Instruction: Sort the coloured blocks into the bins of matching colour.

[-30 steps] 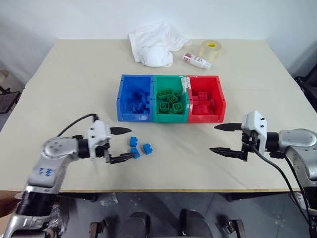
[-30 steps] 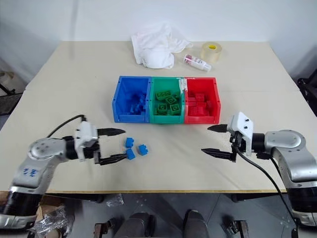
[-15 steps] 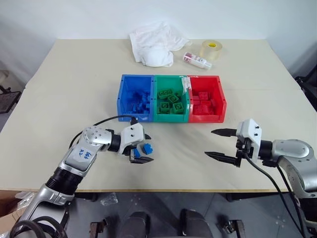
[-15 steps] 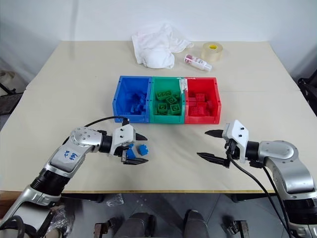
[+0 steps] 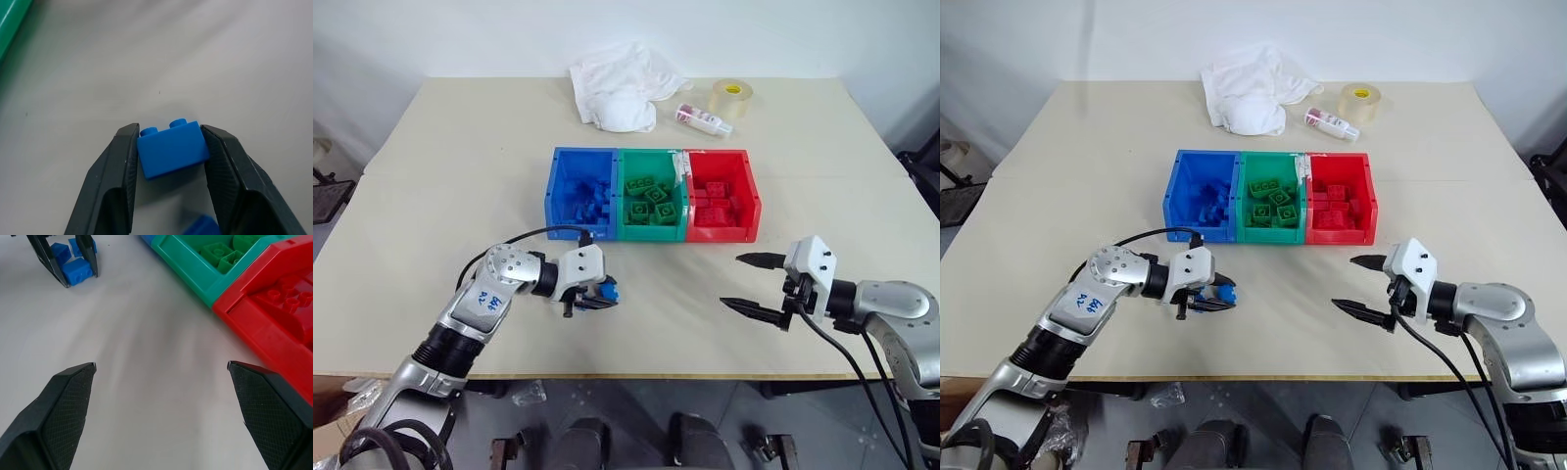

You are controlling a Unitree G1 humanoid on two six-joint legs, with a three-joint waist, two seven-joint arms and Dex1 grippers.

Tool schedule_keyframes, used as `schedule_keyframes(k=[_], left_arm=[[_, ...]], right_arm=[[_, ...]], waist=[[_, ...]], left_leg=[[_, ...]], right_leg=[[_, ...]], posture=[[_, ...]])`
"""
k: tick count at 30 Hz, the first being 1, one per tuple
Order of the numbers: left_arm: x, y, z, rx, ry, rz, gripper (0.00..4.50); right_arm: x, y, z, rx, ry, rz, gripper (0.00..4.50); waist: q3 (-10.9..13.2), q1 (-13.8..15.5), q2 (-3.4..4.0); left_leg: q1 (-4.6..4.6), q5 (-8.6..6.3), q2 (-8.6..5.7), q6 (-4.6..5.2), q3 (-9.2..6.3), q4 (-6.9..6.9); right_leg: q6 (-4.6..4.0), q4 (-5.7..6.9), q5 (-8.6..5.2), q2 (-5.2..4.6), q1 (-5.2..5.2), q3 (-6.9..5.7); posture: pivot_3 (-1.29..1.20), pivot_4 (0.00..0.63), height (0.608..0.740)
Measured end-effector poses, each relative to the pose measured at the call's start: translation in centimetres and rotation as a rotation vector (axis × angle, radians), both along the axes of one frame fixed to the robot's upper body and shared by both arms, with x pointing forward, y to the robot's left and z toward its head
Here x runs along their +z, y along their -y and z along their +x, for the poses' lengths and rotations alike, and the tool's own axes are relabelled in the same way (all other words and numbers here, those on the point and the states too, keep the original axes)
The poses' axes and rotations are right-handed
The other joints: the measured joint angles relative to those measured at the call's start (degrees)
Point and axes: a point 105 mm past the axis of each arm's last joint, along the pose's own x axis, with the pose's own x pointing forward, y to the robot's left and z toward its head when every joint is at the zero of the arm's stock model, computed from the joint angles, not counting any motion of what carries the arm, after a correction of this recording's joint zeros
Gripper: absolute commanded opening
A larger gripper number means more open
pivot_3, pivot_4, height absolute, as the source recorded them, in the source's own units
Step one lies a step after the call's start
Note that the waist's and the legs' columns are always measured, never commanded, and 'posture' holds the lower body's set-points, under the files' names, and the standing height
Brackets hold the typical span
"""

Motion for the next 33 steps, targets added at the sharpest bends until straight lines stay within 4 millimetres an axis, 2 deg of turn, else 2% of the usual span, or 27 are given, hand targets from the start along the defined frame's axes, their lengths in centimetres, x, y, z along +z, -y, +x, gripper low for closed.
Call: schedule_keyframes(k=[3, 4, 8, 14, 15, 17, 22, 25, 29, 33], left_arm=[[2.2, 0.5, 0.7, 0.010, 0.067, -0.095, 1.60], [3.6, 0.4, 1.3, 0.036, 0.104, -0.134, 1.60], [7.6, -1.1, 3.5, 0.142, 0.200, -0.237, 1.60], [9.6, -4.2, 8.0, 0.401, 0.236, -0.317, 1.60], [9.8, -4.7, 8.9, 0.448, 0.251, -0.314, 2.34], [9.7, -5.5, 9.8, 0.500, 0.260, -0.307, 2.93], [8.5, -4.8, 9.8, 0.473, 0.227, -0.297, 4.41], [8.6, -4.7, 9.5, 0.444, 0.230, -0.295, 4.48], [8.2, -5.3, 8.2, 0.380, 0.183, -0.308, 4.48], [7.9, -8.3, 5.3, 0.300, 0.163, -0.290, 4.48]], right_arm=[[0.0, 0.0, 0.1, -0.002, 0.000, 0.001, 4.50], [0.0, 0.1, 0.1, -0.003, -0.001, 0.001, 4.50], [0.0, 0.1, 0.1, -0.004, -0.001, 0.001, 4.50], [0.3, 0.1, 0.3, -0.005, 0.008, 0.001, 4.50], [0.4, 0.1, 0.4, -0.003, 0.014, 0.001, 4.50], [0.6, 0.0, 0.4, -0.001, 0.022, 0.001, 4.50], [0.6, 0.0, 0.5, -0.001, 0.022, 0.001, 4.50], [0.6, 0.0, 0.4, 0.001, 0.021, 0.001, 4.50], [0.5, 0.1, 0.4, 0.008, 0.016, 0.001, 4.50], [0.4, 0.2, 0.4, 0.021, 0.003, 0.005, 4.50]], waist=[[0.00, 0.04, 0.00], [0.01, 0.04, -0.01], [0.00, -0.02, -0.01], [0.02, -0.03, -0.03], [0.01, 0.02, -0.03], [0.01, 0.01, -0.03], [0.04, 0.00, -0.08], [0.04, -0.06, -0.08], [0.04, -0.31, -0.08], [0.04, -1.25, -0.08]], left_leg=[[0.00, 0.00, 0.00, 0.00, -0.02, 0.01], [-0.01, 0.00, 0.00, 0.00, -0.01, 0.02], [0.00, 0.00, -0.02, 0.00, 0.00, 0.01], [0.00, 0.00, -0.15, 0.00, -0.01, 0.03], [0.00, 0.00, -0.18, 0.00, -0.01, 0.03], [0.00, 0.00, -0.21, 0.00, -0.02, 0.02], [-0.06, 0.00, -0.19, 0.00, -0.04, 0.04], [-0.05, 0.01, -0.19, 0.00, -0.02, 0.04], [-0.05, 0.01, -0.14, 0.00, -0.01, 0.02], [-0.04, 0.01, 0.00, -0.01, -0.04, -0.03]], right_leg=[[0.00, 0.00, 0.00, 0.00, 0.00, -0.01], [0.00, 0.01, 0.00, 0.00, 0.00, -0.01], [0.01, 0.03, 0.00, 0.00, -0.01, -0.02], [0.02, 0.07, 0.01, 0.01, -0.02, -0.05], [0.03, 0.07, 0.01, 0.01, -0.02, -0.07], [0.03, 0.09, 0.02, 0.01, -0.02, -0.08], [0.03, 0.08, 0.02, 0.01, -0.04, -0.11], [0.03, 0.09, 0.02, 0.01, -0.05, -0.10], [0.03, 0.13, 0.02, 0.01, -0.10, -0.10], [0.03, 0.17, 0.01, 0.01, -0.13, -0.09]], posture=[[0.00, 0.150, 0.740], [0.00, 0.150, 0.740], [0.00, 0.150, 0.740], [0.00, 0.150, 0.740], [0.00, 0.150, 0.740], [0.00, 0.150, 0.740], [0.00, 0.150, 0.740], [0.00, 0.150, 0.740], [0.00, 0.150, 0.740], [0.00, 0.150, 0.740]])
